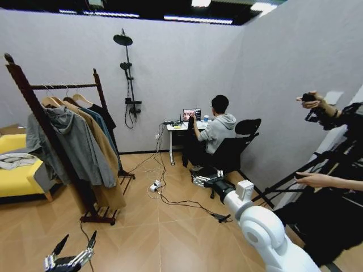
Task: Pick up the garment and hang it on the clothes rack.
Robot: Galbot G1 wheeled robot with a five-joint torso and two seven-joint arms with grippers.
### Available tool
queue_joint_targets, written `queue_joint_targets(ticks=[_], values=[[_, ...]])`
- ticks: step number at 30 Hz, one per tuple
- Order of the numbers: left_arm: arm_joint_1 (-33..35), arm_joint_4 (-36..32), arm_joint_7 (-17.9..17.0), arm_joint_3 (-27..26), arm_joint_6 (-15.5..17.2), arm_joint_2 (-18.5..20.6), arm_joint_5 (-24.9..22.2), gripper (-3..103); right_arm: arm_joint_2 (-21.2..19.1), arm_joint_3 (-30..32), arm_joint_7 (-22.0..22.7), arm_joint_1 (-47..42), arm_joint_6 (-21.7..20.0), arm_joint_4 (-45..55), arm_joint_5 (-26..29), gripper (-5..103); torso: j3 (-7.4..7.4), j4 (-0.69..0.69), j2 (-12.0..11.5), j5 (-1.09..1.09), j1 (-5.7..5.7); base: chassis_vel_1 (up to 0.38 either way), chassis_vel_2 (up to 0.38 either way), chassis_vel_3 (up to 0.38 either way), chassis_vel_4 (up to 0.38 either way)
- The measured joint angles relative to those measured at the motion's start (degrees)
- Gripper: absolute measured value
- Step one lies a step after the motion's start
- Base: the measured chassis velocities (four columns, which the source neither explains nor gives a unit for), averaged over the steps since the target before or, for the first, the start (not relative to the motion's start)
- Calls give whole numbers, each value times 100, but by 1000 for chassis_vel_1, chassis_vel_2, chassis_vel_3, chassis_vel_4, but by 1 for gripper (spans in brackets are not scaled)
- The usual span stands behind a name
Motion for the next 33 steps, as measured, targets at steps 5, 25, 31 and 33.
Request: queue_joint_targets(ticks=[5, 25, 31, 33], values=[[0, 0, 0, 0, 0, 0, 0, 100, 4, 0, -2, -20, 22, 0, -19, 100, 0, 0, 0, -1, 0, 128, -136, -146, 140], [0, 0, 0, 0, 0, 0, 0, 100, 97, 42, -398, -219, 443, -90, -535, 100, 0, 0, -1, -1, 2, 55, -61, -55, 53], [0, 0, 0, 0, 0, 0, 0, 100, 98, 45, -398, -220, 443, -91, -541, 100, 0, 0, -1, 0, 1, 0, 0, 0, 0], [0, 0, 0, 0, 0, 0, 0, 100, 98, 46, -397, -221, 442, -91, -541, 100, 0, 0, -1, 0, 1, 0, 0, 0, 0]])
